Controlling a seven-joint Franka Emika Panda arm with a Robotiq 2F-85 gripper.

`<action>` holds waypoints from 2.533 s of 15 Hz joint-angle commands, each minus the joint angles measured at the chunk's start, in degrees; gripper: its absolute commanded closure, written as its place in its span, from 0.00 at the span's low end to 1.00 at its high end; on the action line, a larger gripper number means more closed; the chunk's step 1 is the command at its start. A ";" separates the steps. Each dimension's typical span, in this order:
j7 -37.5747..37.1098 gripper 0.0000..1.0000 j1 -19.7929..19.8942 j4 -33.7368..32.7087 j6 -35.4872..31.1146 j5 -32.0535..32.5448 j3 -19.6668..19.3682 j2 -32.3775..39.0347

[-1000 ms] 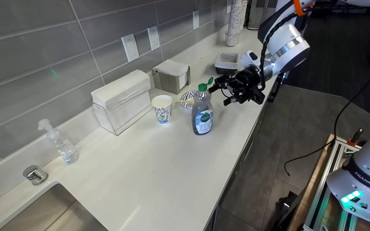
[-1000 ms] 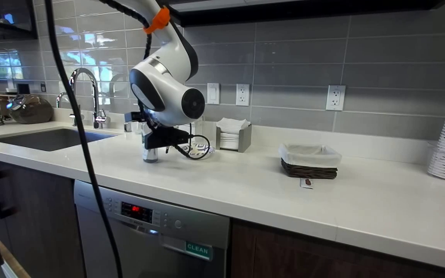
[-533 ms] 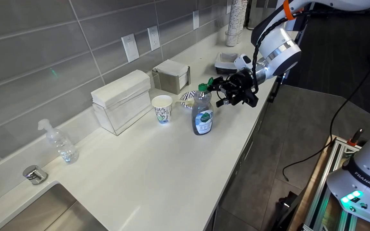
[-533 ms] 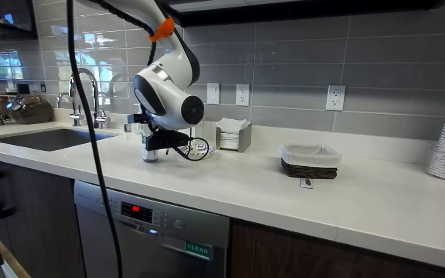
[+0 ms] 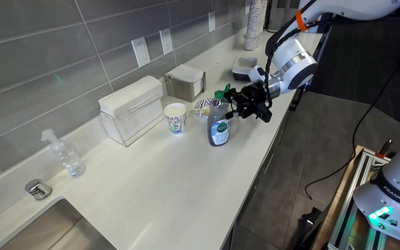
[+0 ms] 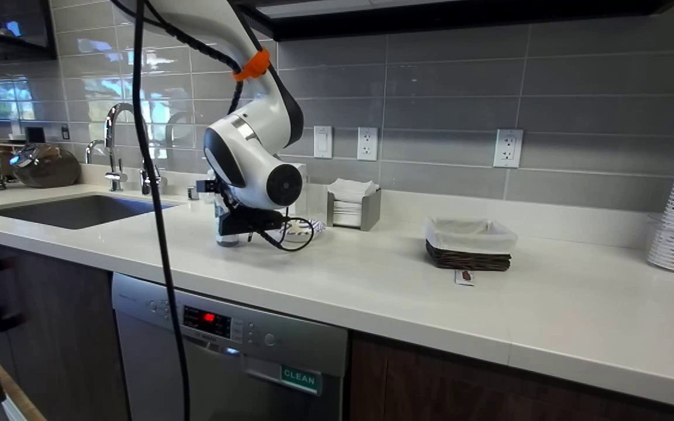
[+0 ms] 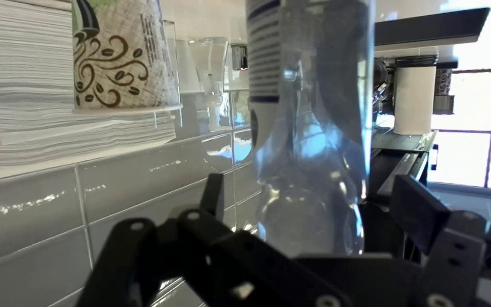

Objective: Pour some contents from the bottle into the cup

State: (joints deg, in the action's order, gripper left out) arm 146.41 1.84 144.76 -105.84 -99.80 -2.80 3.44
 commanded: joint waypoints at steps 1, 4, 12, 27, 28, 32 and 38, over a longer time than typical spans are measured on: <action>2.02 0.04 -0.96 -1.54 0.17 -3.25 1.03 2.66; 3.33 0.29 -1.51 -1.95 -0.34 -4.66 1.57 3.26; 4.56 0.78 -1.53 -1.15 -0.58 -5.64 1.40 2.19; 10.74 0.78 -1.34 -3.53 5.63 -5.15 1.44 3.14; 10.84 0.49 -1.38 -3.53 5.69 -5.46 1.45 3.44; 7.89 0.08 -1.51 -3.24 3.39 -5.59 1.41 2.79; 0.57 0.02 -1.52 -1.07 0.20 -5.73 1.21 0.19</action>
State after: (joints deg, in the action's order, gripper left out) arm 151.22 0.72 141.92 -102.65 -104.13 -1.57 5.67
